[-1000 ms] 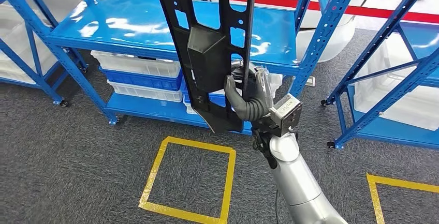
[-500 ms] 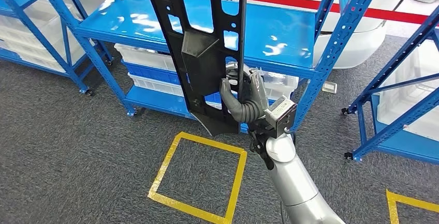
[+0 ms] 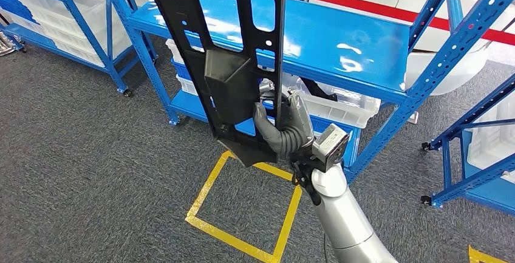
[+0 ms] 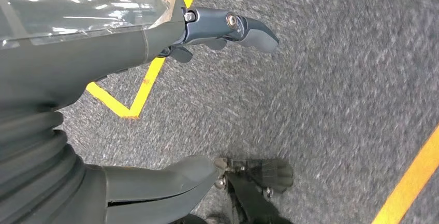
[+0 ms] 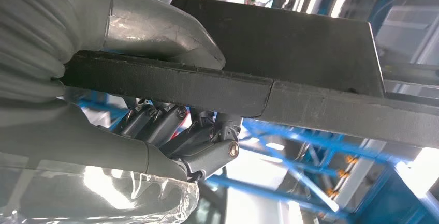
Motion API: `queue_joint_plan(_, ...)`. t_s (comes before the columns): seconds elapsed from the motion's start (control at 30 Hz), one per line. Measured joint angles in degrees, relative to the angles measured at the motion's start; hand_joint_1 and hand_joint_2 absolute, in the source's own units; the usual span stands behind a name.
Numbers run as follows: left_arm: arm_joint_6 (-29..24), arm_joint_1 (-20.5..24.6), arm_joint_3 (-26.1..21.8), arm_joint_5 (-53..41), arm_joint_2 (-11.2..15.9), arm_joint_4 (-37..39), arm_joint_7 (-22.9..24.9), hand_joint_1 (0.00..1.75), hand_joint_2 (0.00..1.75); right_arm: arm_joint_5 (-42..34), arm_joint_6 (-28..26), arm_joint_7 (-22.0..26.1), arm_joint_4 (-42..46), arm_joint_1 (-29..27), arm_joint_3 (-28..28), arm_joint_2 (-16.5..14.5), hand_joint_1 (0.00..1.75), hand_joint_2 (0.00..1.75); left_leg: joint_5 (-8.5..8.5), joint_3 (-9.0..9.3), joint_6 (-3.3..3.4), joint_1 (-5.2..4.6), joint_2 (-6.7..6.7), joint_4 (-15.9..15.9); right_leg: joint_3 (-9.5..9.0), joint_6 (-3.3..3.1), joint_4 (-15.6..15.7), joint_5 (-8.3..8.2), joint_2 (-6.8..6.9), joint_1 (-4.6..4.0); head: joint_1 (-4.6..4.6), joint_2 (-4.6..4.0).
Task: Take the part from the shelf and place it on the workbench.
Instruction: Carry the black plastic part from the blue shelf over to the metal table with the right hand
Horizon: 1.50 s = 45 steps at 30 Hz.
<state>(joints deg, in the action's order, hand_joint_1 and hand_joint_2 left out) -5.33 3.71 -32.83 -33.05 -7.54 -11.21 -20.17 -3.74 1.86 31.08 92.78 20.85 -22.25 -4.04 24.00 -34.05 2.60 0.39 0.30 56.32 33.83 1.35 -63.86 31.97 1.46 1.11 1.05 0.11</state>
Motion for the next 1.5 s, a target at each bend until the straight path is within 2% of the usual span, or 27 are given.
queue_joint_plan(0.2, 0.02, 0.01, 0.01, -0.02, -0.01, 0.00, 0.00, 0.00, 1.75, 0.01, 0.00, 0.00, 0.05, -0.05, 0.01, 0.02, 1.75, 1.75, -0.01, -0.01, 0.01, 0.00, -0.09, 0.00, 0.29, -0.08, -0.66, 0.30, -0.12, 0.00, 0.03, 0.00)
queue_joint_plan(0.27, 0.10, 0.05, 0.02, -0.16, -0.01, 0.00, 0.00, 0.00, 1.75, 0.03, 0.00, 0.00, 0.25, -0.43, 0.07, 0.15, 1.75, 1.75, -0.03, -0.06, 0.07, 0.00, -0.58, 0.00, 1.83, -0.29, -3.90, 1.56, -0.53, -0.01, 0.05, 0.00)
queue_joint_plan(0.33, 0.22, 0.02, 0.03, -0.43, -0.02, 0.00, 0.10, 0.00, 1.75, 0.11, 0.05, 0.00, 0.60, -1.44, 0.20, 0.50, 1.75, 1.75, -0.08, -0.14, 0.14, -0.04, -1.94, 0.05, 4.30, -0.06, -8.74, 2.80, -1.09, -0.10, 0.11, 0.00)
queue_joint_plan(0.37, 0.28, -0.01, 0.04, -0.68, -0.05, 0.00, 0.26, 0.00, 1.75, 0.10, 0.20, 0.07, 0.94, -1.92, 0.26, 0.73, 1.75, 1.75, -0.05, -0.23, 0.08, -0.06, -3.05, 0.23, 3.43, 0.51, -6.54, 1.50, -1.94, -0.02, 0.15, 0.00)
queue_joint_plan(0.4, 0.30, -0.04, 0.05, -0.94, -0.08, 0.00, 0.46, 0.00, 1.75, 0.02, 0.39, 0.18, 1.33, -2.35, 0.29, 0.93, 1.75, 1.75, 0.01, -0.58, -0.24, -0.12, -4.36, 0.68, 1.88, 0.83, -2.91, -0.35, -2.60, 0.04, 0.14, 0.00)
queue_joint_plan(0.43, 0.33, -0.14, 0.06, -1.18, -0.08, 0.01, 0.67, 0.00, 1.75, -0.11, 0.60, 0.32, 1.76, -2.58, 0.32, 1.04, 1.75, 1.75, 0.60, -1.23, -0.80, -0.17, -4.53, 1.78, -0.06, 0.75, 1.38, -2.24, -2.79, 0.29, -0.07, 0.00)
queue_joint_plan(0.47, 0.36, -0.19, 0.07, -1.44, -0.08, 0.01, 0.85, 0.00, 1.75, -0.25, 0.80, 0.45, 2.20, -2.76, 0.36, 1.14, 1.75, 1.75, 1.70, -2.27, -1.44, -0.17, -4.24, 3.73, -1.85, 0.56, 5.31, -3.90, -2.84, 0.50, -0.30, 0.00)
queue_joint_plan(0.53, 0.47, -0.25, 0.10, -1.66, 0.00, 0.02, 0.98, 0.00, 1.75, -0.40, 0.92, 0.56, 2.60, -3.01, 0.46, 1.23, 1.75, 1.75, 5.18, -5.48, -2.50, 0.04, -1.78, 10.21, -2.00, -0.33, 5.56, -4.01, -1.22, 0.60, -0.73, 0.00)
queue_joint_plan(0.6, 0.61, -0.21, 0.13, -1.80, 0.03, 0.02, 0.98, 0.00, 1.75, -0.57, 0.93, 0.57, 2.75, -3.39, 0.68, 1.39, 1.75, 1.75, 7.22, -8.18, -2.89, 0.43, -0.69, 15.79, -2.04, -0.48, 5.55, -3.89, -0.02, 0.40, -0.75, 0.00)
queue_joint_plan(0.63, 0.67, -0.23, 0.13, -1.90, 0.05, 0.02, 0.98, 0.00, 1.75, -0.65, 0.95, 0.59, 2.82, -3.67, 0.81, 1.45, 1.75, 1.75, 6.80, -8.33, -3.01, 0.62, -0.49, 16.13, -2.08, -0.53, 5.54, -3.83, 0.58, 0.39, -0.76, 0.00)
queue_joint_plan(0.67, 0.77, -0.24, 0.13, -2.02, 0.11, 0.02, 0.97, 0.00, 1.75, -0.72, 0.96, 0.65, 2.92, -3.97, 0.96, 1.48, 1.75, 1.75, 5.40, -7.34, -3.11, 0.80, -0.21, 14.24, -2.15, -0.56, 5.54, -3.78, 1.11, 0.44, -0.77, 0.00)
queue_joint_plan(0.73, 0.98, -0.16, 0.14, -2.24, 0.22, 0.01, 0.81, 0.00, 1.75, -0.77, 0.97, 0.92, 3.31, -4.55, 1.38, 1.49, 1.75, 1.75, 2.30, -3.58, -3.31, 0.90, 1.20, 7.19, -2.38, -0.40, 5.62, -3.60, 2.08, 0.43, -0.78, 0.00)
queue_joint_plan(0.8, 1.10, 0.01, 0.15, -2.31, 0.30, -0.01, 0.59, 0.00, 1.75, -0.78, 1.05, 1.23, 3.79, -4.99, 1.87, 1.49, 1.75, 1.75, 1.24, -1.48, -3.01, 0.53, 2.13, 2.95, -2.57, 0.06, 5.77, -3.43, 2.83, 0.11, -0.73, 0.00)
queue_joint_plan(0.87, 1.10, 0.09, 0.15, -2.32, 0.40, -0.02, 0.48, 0.00, 1.75, -0.75, 1.15, 1.39, 4.05, -5.37, 2.21, 1.52, 1.75, 1.75, 1.33, -1.53, -2.20, 0.00, 1.40, 2.59, -2.79, 0.72, 6.08, -3.42, 3.55, -0.16, -0.68, 0.00)
queue_joint_plan(0.93, 1.09, 0.03, 0.15, -2.33, 0.51, -0.02, 0.43, 0.00, 1.75, -0.72, 1.19, 1.48, 4.27, -5.73, 2.46, 1.58, 1.75, 1.75, 1.02, -1.24, -1.15, -0.13, 0.41, 2.03, -2.66, 1.34, 5.62, -2.86, 3.01, -0.04, -0.67, 0.00)
queue_joint_plan(0.97, 1.08, 0.02, 0.15, -2.33, 0.55, -0.02, 0.39, 0.00, 1.75, -0.71, 1.20, 1.57, 4.40, -5.85, 2.57, 1.61, 1.75, 1.75, 0.79, -1.09, -0.57, -0.14, -0.04, 1.73, -2.08, 1.35, 4.16, -1.96, 2.04, 0.05, -0.63, 0.00)
queue_joint_plan(1.03, 1.07, 0.10, 0.14, -2.36, 0.58, -0.02, 0.24, 0.00, 1.75, -0.66, 1.28, 1.85, 4.58, -6.26, 2.94, 1.79, 1.75, 1.75, 0.53, -0.98, 0.22, -0.22, -1.02, 1.46, 0.95, 0.70, -2.36, 1.10, -0.28, 0.13, -0.48, 0.00)
queue_joint_plan(1.1, 1.07, 0.16, 0.15, -2.40, 0.60, -0.02, 0.13, 0.00, 1.75, -0.57, 1.38, 2.04, 4.63, -6.91, 3.35, 2.09, 1.75, 1.75, 0.47, -1.07, 0.53, -0.39, -2.34, 1.48, 4.72, 0.42, -9.63, 3.56, -1.14, -0.05, -0.35, 0.00)
queue_joint_plan(1.13, 1.06, 0.10, 0.15, -2.44, 0.60, -0.02, 0.11, 0.00, 1.75, -0.53, 1.45, 2.09, 4.63, -7.18, 3.49, 2.21, 1.75, 1.75, 0.45, -1.09, 0.56, -0.49, -3.06, 1.50, 5.50, 0.61, -10.83, 3.60, -1.29, -0.15, -0.33, 0.00)
queue_joint_plan(1.17, 1.05, 0.04, 0.15, -2.51, 0.60, -0.02, 0.11, 0.00, 1.75, -0.50, 1.51, 2.17, 4.63, -7.34, 3.56, 2.30, 1.75, 1.75, 0.43, -1.07, 0.57, -0.58, -3.80, 1.54, 5.12, 0.95, -9.65, 2.70, -1.44, -0.20, -0.33, 0.00)
queue_joint_plan(1.2, 1.03, 0.00, 0.15, -2.62, 0.60, -0.02, 0.11, 0.00, 1.75, -0.48, 1.60, 2.26, 4.64, -7.40, 3.61, 2.35, 1.75, 1.75, 0.41, -1.03, 0.55, -0.64, -4.53, 1.57, 3.68, 1.31, -6.41, 1.12, -1.75, -0.20, -0.33, 0.00)
queue_joint_plan(1.23, 1.00, -0.02, 0.15, -2.72, 0.60, -0.02, 0.11, 0.00, 1.75, -0.45, 1.69, 2.35, 4.64, -7.40, 3.65, 2.38, 1.75, 1.75, 0.39, -1.00, 0.51, -0.65, -5.19, 1.62, 1.70, 1.57, -2.17, -0.65, -2.67, -0.18, -0.32, 0.00)
queue_joint_plan(1.27, 0.96, 0.01, 0.15, -2.80, 0.61, -0.02, 0.11, 0.00, 1.75, -0.42, 1.78, 2.44, 4.65, -7.41, 3.70, 2.38, 1.75, 1.75, 0.42, -1.03, 0.37, -0.78, -5.85, 1.80, -0.07, 1.51, 1.62, -2.18, -3.60, -0.16, -0.33, 0.00)
queue_joint_plan(1.33, 0.78, 0.02, 0.14, -2.84, 0.62, -0.02, 0.13, 0.00, 1.75, -0.36, 1.99, 2.54, 4.68, -7.40, 3.84, 2.38, 1.75, 1.75, 0.38, -1.30, -0.17, -0.79, -6.94, 1.97, -1.80, 0.82, 5.29, -3.62, -4.69, -0.41, -0.38, 0.00)
queue_joint_plan(1.4, 0.55, -0.15, 0.13, -2.79, 0.73, -0.01, 0.16, 0.00, 1.75, -0.34, 2.23, 2.57, 4.73, -7.36, 3.97, 2.34, 1.75, 1.75, 0.19, -1.60, -1.03, -0.55, -7.79, 1.78, -2.05, -0.27, 5.77, -4.03, -3.78, -0.51, -0.36, 0.00)
queue_joint_plan(1.43, 0.47, -0.28, 0.13, -2.71, 0.80, -0.01, 0.16, 0.00, 1.75, -0.34, 2.33, 2.57, 4.75, -7.32, 4.01, 2.27, 1.75, 1.75, 0.34, -1.76, -1.43, -0.55, -7.17, 1.94, -2.25, -0.76, 6.09, -4.24, -3.26, -0.40, -0.33, 0.00)
queue_joint_plan(1.5, 0.38, -0.37, 0.13, -2.51, 0.91, -0.02, 0.17, 0.00, 1.75, -0.38, 2.48, 2.56, 4.80, -7.29, 4.06, 2.09, 1.75, 1.75, 2.33, -3.17, -2.17, -0.51, -4.17, 5.01, -2.74, -1.74, 6.74, -4.60, -2.07, 0.05, -0.56, 0.00)
